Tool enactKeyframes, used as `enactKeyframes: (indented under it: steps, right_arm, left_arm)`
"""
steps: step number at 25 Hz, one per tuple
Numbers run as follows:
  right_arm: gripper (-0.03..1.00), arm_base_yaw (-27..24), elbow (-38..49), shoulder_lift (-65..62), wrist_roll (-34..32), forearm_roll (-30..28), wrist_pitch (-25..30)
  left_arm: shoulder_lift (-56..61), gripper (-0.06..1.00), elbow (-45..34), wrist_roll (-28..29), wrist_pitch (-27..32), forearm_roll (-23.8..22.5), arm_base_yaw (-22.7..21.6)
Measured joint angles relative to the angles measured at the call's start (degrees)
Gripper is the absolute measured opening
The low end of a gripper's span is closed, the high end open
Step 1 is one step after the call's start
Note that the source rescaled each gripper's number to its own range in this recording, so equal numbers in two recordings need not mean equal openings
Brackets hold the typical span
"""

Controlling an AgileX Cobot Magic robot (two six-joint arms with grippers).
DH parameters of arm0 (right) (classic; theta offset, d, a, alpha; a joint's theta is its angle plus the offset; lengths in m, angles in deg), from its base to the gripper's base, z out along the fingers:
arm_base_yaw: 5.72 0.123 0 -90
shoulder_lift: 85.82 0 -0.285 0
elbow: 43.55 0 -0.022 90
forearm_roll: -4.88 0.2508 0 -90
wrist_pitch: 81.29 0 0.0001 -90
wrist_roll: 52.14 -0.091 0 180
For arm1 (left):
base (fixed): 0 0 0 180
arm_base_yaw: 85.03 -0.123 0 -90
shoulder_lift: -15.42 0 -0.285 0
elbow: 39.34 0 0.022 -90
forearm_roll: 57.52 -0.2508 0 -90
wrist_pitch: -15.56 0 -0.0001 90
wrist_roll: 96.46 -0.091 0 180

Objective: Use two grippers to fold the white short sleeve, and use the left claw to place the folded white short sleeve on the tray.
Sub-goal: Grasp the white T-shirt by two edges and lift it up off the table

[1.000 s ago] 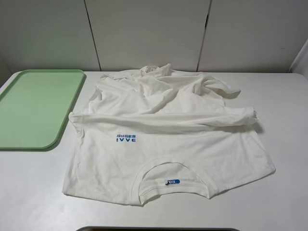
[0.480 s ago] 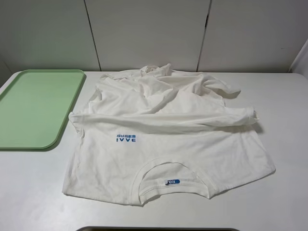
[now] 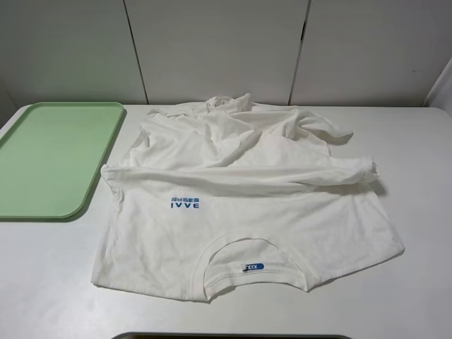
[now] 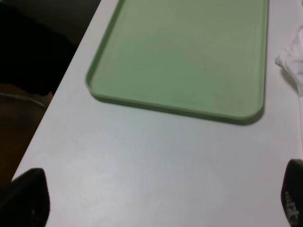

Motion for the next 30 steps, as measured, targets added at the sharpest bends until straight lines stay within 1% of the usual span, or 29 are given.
enactKeyframes:
  steps: [14,21,24,28,30]
  right_arm:
    - [1.0,0.0,0.0,0.18,0.0,0.0,0.0]
    - [1.0,0.0,-0.25,6.0,0.0,0.0,0.0]
    - [1.0,0.0,-4.01,11.84,0.0,0.0,-1.43]
    - [1.0,0.0,-8.83,18.27,1.79,-0.06,-5.21]
    - [1.0,0.0,-11.29,22.11,2.99,-0.06,-6.78]
  left_arm:
    - [0.0,0.97,0.0,0.12,-0.31,0.05,0.0]
    - [0.0,0.97,0.0,0.12,-0.64,-0.71,0.0]
    - [-0.26,0.97,1.49,0.17,-1.14,-0.43,0.0]
    - [-8.24,0.97,5.62,0.17,-3.79,-2.93,0.0]
    - [-12.87,0.97,7.95,0.17,-7.05,-2.92,0.0]
